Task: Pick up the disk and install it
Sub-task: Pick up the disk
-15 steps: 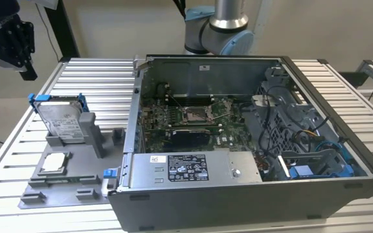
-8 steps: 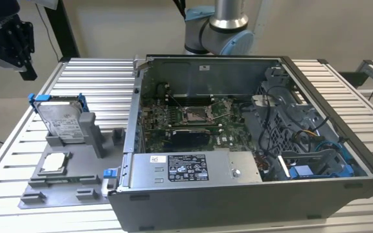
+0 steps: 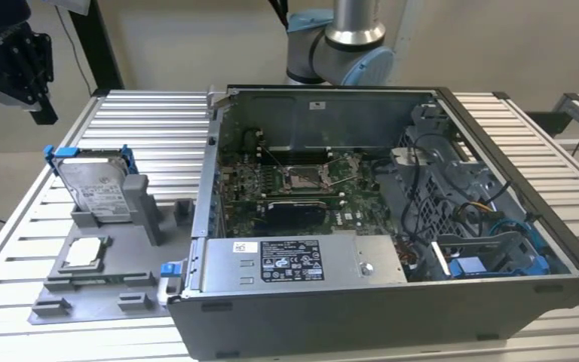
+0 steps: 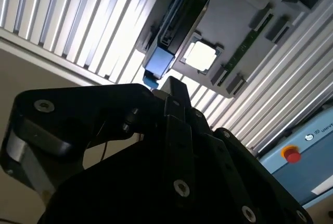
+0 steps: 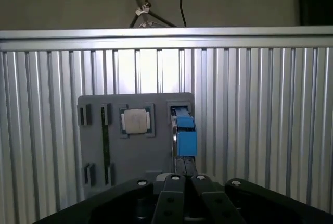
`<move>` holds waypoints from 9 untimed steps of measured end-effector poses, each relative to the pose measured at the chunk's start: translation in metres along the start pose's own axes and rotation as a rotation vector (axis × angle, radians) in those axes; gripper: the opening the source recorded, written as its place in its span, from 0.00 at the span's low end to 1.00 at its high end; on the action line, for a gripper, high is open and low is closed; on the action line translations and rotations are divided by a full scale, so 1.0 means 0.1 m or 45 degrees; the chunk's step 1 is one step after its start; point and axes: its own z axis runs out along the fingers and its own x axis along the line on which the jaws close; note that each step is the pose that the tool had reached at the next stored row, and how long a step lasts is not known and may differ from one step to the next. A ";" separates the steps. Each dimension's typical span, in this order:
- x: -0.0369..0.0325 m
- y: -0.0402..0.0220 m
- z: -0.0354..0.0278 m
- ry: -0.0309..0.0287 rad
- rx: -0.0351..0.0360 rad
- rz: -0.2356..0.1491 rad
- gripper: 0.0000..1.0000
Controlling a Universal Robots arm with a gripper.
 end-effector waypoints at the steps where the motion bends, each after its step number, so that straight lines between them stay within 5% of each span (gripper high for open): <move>1: 0.000 0.000 0.000 0.0000 0.0000 0.000 0.00; 3: 0.000 0.000 0.000 0.0000 0.0000 -0.001 0.00; 4: 0.000 0.000 0.000 0.0000 -0.0001 -0.001 1.00; 9: 0.000 0.000 0.000 -0.0001 0.0000 -0.003 1.00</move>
